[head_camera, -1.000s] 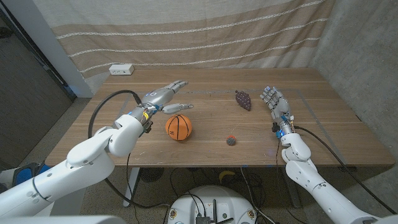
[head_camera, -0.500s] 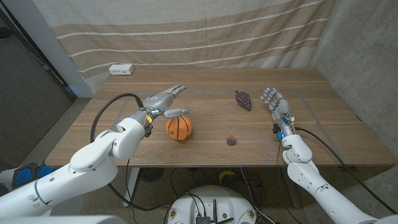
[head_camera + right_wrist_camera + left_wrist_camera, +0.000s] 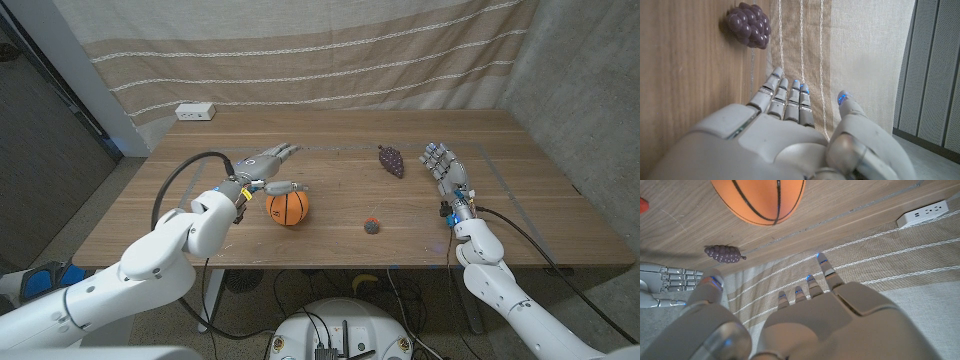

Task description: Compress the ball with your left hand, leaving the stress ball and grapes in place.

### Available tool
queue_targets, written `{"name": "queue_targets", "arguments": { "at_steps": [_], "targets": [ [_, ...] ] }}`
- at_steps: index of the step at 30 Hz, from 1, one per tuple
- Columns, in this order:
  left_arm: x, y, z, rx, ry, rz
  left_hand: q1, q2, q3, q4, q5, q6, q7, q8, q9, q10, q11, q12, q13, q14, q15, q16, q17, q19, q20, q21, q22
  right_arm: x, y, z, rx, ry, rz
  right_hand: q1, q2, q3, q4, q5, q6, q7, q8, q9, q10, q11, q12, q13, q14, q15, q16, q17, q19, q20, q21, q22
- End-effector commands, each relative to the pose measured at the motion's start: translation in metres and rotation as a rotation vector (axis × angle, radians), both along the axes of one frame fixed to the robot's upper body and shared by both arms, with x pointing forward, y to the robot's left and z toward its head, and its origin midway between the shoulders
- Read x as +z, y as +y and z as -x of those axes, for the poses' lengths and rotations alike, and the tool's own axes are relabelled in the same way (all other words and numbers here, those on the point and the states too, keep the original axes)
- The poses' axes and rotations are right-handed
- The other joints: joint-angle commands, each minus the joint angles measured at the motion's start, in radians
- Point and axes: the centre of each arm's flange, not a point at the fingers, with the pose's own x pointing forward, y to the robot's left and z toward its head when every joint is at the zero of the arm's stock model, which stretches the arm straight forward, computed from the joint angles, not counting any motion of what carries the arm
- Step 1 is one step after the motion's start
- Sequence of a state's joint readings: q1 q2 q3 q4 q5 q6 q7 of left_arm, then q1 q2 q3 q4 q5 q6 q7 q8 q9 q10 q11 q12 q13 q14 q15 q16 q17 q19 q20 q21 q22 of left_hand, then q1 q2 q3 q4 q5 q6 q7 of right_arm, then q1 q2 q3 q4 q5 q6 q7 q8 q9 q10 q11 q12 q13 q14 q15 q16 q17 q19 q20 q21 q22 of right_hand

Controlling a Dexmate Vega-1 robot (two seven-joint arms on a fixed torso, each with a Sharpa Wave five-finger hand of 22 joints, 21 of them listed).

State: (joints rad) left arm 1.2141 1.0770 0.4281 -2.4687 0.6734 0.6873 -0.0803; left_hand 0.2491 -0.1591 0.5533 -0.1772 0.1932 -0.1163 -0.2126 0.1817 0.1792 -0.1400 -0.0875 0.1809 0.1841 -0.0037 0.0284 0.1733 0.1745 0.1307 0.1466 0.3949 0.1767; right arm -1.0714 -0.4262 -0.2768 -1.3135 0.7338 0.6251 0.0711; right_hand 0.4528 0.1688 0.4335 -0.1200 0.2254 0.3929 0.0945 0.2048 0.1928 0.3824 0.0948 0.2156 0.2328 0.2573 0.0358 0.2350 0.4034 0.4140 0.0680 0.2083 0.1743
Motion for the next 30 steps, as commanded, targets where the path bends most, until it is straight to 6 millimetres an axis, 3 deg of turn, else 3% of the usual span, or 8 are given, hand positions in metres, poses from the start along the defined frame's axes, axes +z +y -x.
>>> {"name": "queue_targets", "arguments": {
  "at_steps": [1,18,30],
  "targets": [
    [-0.007,-0.005,-0.003,0.042,0.064,-0.038,0.012,-0.009,-0.006,-0.002,0.005,-0.008,-0.003,0.005,0.005,-0.014,-0.001,0.0,0.003,-0.008,0.002,0.002,0.002,0.001,0.008,0.0,0.003,-0.002,-0.003,0.003,-0.001,-0.004,0.002,-0.006,0.001,0.001,-0.004,0.007,0.01,0.0,0.0,0.003,0.011,-0.006,0.003,0.0,0.001,0.006,0.003,0.002,0.005,0.006,-0.003,0.004],
    [-0.015,-0.008,-0.004,0.117,0.1,-0.086,0.029,-0.012,-0.014,-0.001,0.012,-0.018,-0.003,0.008,0.006,-0.02,-0.002,0.004,0.003,-0.006,0.007,0.006,0.002,0.015,0.014,-0.002,0.003,-0.001,-0.004,0.007,-0.003,-0.003,0.014,-0.009,0.001,0.001,-0.005,0.008,0.011,0.001,0.0,0.004,0.013,-0.002,0.004,0.001,0.002,0.004,0.003,0.0,0.005,0.007,-0.003,0.004],
    [-0.022,-0.007,-0.01,0.114,0.135,-0.079,0.045,-0.014,-0.02,-0.001,0.018,-0.021,-0.003,0.012,0.007,-0.022,0.0,0.006,0.003,-0.002,0.008,0.008,0.002,0.023,0.0,-0.006,0.003,-0.001,-0.004,0.009,-0.003,0.004,0.021,-0.01,0.001,0.002,-0.006,0.008,0.012,-0.001,0.0,0.004,0.015,-0.004,0.004,0.001,0.002,0.005,0.003,-0.001,0.004,0.007,-0.003,0.004]
  ]
}}
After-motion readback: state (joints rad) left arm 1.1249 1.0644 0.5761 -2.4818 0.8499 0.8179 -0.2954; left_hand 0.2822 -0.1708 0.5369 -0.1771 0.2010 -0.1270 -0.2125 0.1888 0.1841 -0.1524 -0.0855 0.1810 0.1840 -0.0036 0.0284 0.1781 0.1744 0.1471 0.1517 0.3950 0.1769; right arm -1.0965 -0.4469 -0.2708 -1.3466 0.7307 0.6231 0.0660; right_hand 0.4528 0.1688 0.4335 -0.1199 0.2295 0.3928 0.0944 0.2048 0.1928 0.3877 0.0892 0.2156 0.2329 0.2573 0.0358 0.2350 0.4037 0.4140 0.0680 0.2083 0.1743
